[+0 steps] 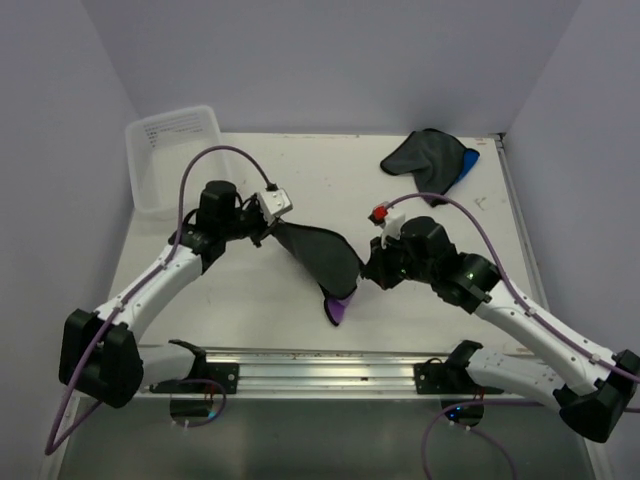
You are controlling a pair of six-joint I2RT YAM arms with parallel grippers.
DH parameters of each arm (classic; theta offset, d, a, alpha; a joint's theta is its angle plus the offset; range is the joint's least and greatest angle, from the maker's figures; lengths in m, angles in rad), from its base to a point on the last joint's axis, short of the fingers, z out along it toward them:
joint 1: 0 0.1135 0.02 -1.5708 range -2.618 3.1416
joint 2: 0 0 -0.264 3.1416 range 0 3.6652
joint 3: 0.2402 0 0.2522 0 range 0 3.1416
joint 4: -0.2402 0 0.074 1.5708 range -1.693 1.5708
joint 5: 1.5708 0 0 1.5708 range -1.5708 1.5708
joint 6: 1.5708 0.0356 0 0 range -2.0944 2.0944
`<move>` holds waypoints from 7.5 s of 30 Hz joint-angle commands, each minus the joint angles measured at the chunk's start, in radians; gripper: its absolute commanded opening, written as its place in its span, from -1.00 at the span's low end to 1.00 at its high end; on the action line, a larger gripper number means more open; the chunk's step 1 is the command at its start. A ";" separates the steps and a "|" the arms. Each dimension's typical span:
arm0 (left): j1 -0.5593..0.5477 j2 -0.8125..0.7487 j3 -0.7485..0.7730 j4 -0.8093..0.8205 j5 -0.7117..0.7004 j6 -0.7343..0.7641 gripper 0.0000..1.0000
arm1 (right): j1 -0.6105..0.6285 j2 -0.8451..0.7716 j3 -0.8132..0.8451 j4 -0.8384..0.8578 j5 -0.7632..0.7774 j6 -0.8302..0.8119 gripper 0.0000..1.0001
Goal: Roll the towels
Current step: Flatten the towel, then fold the towel
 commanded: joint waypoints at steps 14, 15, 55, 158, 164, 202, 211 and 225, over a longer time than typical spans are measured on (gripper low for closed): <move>-0.154 -0.352 0.123 -0.190 -0.268 -0.244 -1.00 | 0.006 0.033 0.310 -0.098 0.161 0.100 -1.00; -0.154 -0.363 0.135 -0.224 -0.265 -0.250 -1.00 | 0.005 0.021 0.315 -0.111 0.157 0.103 -1.00; -0.154 0.078 0.200 -0.051 -0.409 -0.267 -1.00 | -0.192 0.289 0.157 0.070 0.143 0.022 -1.00; -0.313 -0.270 -0.218 -0.166 -0.572 -0.170 -1.00 | 0.140 0.199 -0.349 0.240 0.140 0.253 -1.00; -0.319 -0.282 -0.219 -0.213 -0.553 -0.143 -1.00 | 0.138 0.199 -0.345 0.231 0.148 0.241 -1.00; -0.356 -0.475 -0.290 -0.086 -0.686 -0.221 -0.18 | 0.141 0.177 -0.345 0.203 0.134 0.242 -1.00; -0.355 -0.482 -0.319 -0.014 -0.700 -0.233 -0.16 | 0.153 0.169 -0.380 0.240 0.122 0.258 -0.72; -0.354 -0.526 -0.325 -0.009 -0.723 -0.238 -0.13 | 0.163 0.034 -0.267 0.061 0.197 0.239 0.16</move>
